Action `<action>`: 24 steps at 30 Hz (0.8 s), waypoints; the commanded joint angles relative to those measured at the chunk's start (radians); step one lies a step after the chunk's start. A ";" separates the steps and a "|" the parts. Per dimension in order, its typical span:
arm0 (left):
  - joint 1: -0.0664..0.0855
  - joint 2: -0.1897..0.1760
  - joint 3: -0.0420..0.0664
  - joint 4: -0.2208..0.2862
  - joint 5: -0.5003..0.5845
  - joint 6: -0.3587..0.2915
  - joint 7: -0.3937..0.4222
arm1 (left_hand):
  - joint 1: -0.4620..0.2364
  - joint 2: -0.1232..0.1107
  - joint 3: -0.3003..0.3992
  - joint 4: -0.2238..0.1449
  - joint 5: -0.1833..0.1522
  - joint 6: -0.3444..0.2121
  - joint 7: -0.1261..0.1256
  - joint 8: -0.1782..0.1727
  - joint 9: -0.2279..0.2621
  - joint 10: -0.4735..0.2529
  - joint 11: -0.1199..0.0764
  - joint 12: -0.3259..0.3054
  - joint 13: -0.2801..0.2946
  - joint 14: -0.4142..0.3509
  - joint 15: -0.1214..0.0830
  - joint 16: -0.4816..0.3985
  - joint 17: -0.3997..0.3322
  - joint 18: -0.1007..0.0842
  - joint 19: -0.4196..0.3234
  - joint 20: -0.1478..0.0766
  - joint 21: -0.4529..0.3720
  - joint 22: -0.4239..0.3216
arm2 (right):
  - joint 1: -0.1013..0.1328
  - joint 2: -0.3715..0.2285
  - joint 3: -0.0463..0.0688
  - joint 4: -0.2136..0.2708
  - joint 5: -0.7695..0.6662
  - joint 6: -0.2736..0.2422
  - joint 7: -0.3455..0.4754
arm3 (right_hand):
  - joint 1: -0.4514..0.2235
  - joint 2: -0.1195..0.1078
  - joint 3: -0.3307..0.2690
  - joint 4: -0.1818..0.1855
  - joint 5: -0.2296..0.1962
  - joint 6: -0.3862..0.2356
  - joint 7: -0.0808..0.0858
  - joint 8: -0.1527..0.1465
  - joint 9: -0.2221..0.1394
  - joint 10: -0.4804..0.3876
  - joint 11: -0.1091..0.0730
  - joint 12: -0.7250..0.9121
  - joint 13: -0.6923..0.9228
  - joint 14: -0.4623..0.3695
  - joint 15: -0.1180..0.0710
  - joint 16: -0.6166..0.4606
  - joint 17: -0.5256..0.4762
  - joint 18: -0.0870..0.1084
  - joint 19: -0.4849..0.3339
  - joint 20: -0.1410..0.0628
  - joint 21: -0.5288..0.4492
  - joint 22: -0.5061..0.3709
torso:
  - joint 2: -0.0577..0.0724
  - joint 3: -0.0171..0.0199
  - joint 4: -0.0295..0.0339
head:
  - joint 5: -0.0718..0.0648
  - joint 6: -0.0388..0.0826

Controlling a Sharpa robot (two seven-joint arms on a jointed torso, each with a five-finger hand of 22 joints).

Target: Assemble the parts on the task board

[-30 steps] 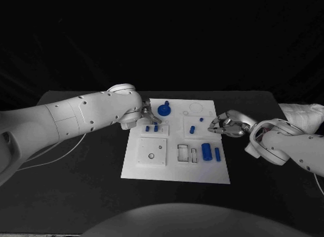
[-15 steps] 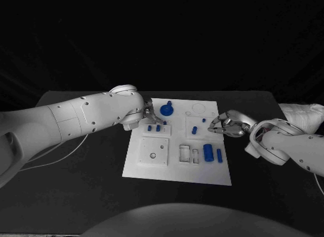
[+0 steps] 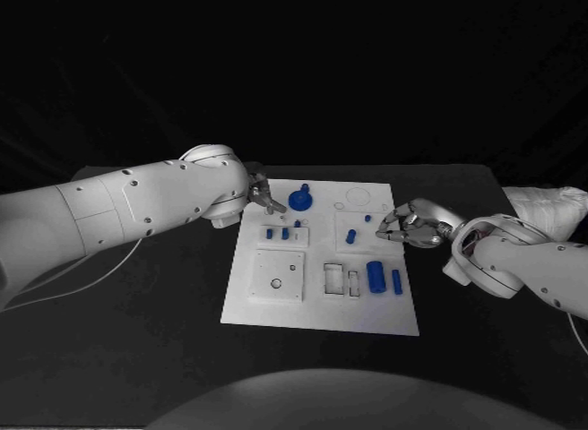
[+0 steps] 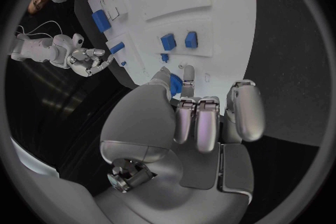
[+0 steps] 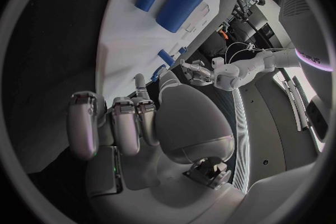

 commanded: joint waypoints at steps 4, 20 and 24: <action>0.055 -0.029 0.003 0.055 -0.029 -0.025 0.040 | 0.058 0.002 0.010 -0.029 0.027 -0.005 -0.020 0.063 0.043 0.096 -0.019 0.011 0.253 0.105 -0.016 0.002 0.263 0.004 0.001 -0.016 0.009 0.198 | -0.001 -0.001 0.000 0.004 -0.004 -0.014 0.019 | 0.008 -0.003 0.005 0.001 0.005 0.004 0.002 -0.003 -0.001 0.108 0.002 -0.004 0.261 0.106 0.002 0.003 0.263 0.014 -0.007 -0.001 -0.002 0.205 | 0.001 0.0002 -0.0010 | -0.006 0.000; 0.112 0.109 0.003 -0.066 0.042 0.296 -0.027 | 0.060 0.023 0.012 0.009 0.035 -0.064 0.005 0.027 0.015 0.103 0.003 0.020 0.263 0.105 0.003 0.002 0.263 0.002 -0.004 -0.002 0.011 0.198 | -0.001 0.010 0.000 0.004 -0.004 -0.008 0.016 | 0.008 -0.003 0.005 0.002 0.005 0.005 0.002 -0.003 -0.001 0.108 0.002 -0.004 0.261 0.106 0.003 0.003 0.263 0.014 -0.006 -0.001 -0.001 0.205 | 0.004 -0.0018 -0.0010 | 0.004 0.000; 0.107 0.172 0.003 -0.156 0.047 0.372 -0.099 | -0.008 0.028 -0.012 0.020 0.041 -0.025 -0.002 0.023 0.007 0.103 -0.003 0.020 0.263 0.105 -0.002 0.002 0.263 -0.005 0.018 -0.003 0.053 0.209 | -0.001 0.012 0.000 0.006 -0.003 -0.009 0.018 | 0.008 -0.003 0.005 0.002 0.005 0.006 0.002 -0.003 -0.001 0.108 0.002 -0.004 0.261 0.106 0.003 0.003 0.263 0.014 -0.006 -0.001 -0.001 0.205 | 0.005 -0.0038 0.0003 | 0.003 0.000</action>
